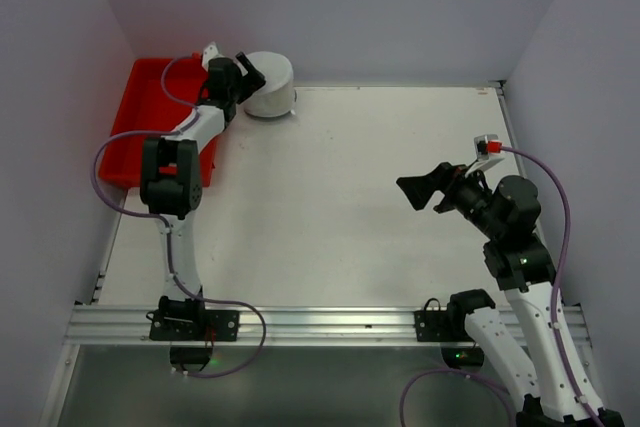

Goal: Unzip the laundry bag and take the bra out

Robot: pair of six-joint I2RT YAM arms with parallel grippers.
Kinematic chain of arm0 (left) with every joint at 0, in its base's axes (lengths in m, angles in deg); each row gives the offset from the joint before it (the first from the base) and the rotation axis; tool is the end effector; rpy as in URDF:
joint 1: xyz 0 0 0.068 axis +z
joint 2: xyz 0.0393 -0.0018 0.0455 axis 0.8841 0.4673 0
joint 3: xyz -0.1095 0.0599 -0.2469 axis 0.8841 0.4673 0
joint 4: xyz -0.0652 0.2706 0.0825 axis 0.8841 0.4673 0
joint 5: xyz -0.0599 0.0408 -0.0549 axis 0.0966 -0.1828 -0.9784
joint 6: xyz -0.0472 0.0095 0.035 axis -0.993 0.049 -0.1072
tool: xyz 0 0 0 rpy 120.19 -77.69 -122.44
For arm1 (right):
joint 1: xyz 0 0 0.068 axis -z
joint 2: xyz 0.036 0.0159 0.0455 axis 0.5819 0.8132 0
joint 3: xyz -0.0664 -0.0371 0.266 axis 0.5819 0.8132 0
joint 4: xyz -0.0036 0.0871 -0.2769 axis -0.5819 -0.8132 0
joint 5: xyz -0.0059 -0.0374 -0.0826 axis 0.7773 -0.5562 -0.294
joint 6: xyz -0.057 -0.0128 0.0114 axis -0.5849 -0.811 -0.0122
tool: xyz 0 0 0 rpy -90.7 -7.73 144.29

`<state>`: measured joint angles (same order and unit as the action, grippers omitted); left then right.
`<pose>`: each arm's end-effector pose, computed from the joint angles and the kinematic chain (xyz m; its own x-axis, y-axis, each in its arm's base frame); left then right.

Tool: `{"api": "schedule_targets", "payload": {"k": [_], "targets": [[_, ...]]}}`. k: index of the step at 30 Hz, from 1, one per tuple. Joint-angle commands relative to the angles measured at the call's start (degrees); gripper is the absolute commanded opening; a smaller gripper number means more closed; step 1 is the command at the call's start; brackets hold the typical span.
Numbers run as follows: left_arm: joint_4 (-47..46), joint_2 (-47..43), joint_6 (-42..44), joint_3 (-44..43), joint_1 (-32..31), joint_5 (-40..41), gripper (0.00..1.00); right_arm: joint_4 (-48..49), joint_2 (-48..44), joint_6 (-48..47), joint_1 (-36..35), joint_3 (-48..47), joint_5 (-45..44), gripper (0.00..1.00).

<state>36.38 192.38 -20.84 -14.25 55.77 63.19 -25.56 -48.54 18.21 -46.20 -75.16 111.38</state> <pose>0.5522 -0.0583 0.2135 -0.3111 -0.6335 -0.7085 -0.2245 0.7734 -0.5929 0.1663 0.0478 0.3565 -0.3839 0.3644 -0.8484 -0.4043 0.7598 0.5092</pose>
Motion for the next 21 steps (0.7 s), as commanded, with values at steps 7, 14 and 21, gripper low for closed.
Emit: {"api": "schedule_targets", "payload": {"k": [7, 14, 21], "targets": [[-6.40, 7.57, 0.18, -4.22, 1.01, -3.80, 0.41, 1.67, -0.05, -1.21, -0.20, -0.21, 1.53, 0.99], [-4.15, 2.40, 5.71, -2.90, 0.92, -10.93, 0.00, 0.17, -1.19, -1.47, -0.20, -0.29, 0.92, 0.99], [15.11, -13.83, 25.03, 2.27, -6.97, -1.18, 0.00, -1.76, -1.98, -1.56, -0.20, -0.82, 0.65, 0.99]]}}
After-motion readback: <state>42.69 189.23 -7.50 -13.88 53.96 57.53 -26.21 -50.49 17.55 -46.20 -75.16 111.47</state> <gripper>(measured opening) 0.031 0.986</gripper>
